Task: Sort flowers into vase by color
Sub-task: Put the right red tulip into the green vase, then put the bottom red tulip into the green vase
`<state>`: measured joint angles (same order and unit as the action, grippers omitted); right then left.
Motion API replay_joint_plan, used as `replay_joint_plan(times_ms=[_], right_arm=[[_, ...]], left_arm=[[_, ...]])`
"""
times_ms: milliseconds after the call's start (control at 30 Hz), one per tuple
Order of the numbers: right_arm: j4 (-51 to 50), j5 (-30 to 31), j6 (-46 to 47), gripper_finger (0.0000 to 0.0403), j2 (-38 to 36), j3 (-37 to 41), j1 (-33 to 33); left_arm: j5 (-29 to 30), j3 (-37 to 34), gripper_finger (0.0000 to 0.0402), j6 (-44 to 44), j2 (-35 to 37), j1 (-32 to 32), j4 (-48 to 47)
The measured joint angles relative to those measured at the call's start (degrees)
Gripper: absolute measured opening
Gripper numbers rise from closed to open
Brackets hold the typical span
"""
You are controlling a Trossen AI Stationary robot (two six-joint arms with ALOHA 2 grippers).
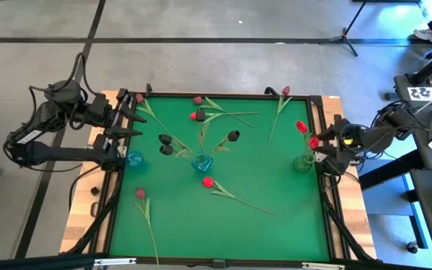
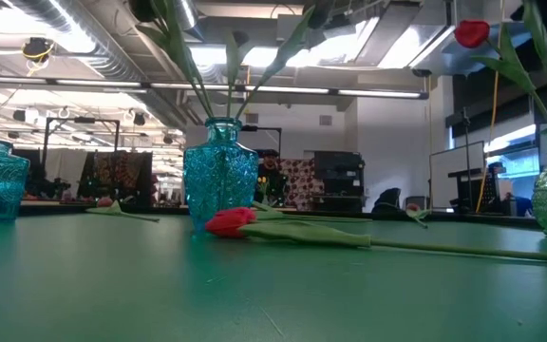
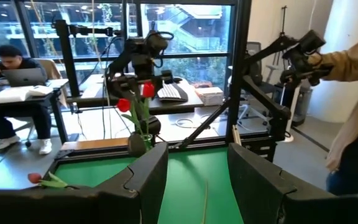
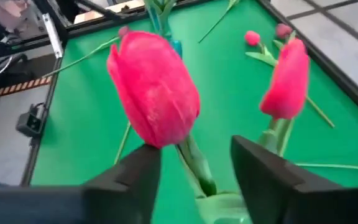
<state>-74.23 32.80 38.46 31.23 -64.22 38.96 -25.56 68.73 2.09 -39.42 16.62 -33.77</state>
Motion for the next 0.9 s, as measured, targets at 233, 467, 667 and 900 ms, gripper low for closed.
replay_joint_plan(times_ms=[233, 467, 667, 900], right_arm=[[-13.06, -2.43, 0.76, 0.0273, 10.7, -12.58, 0.0], [-15.65, -3.94, 0.0, 0.0277, 21.29, -26.96, 0.02], [-15.66, -1.08, -3.92, 0.0277, 28.43, -37.49, 0.02], [-13.1, -1.44, -7.46, 0.0277, 35.55, -42.92, 0.02]], left_arm=[[0.0, 0.0, 0.0163, 0.02, 0.0, 0.0, -0.31], [0.0, 0.0, 0.0163, 0.02, 0.0, 0.0, -1.52], [0.0, 0.0, 0.0163, 1.45, 0.0, 0.0, -1.56], [0.0, 0.0, 0.0163, 1.44, 0.0, 0.0, -1.57]])
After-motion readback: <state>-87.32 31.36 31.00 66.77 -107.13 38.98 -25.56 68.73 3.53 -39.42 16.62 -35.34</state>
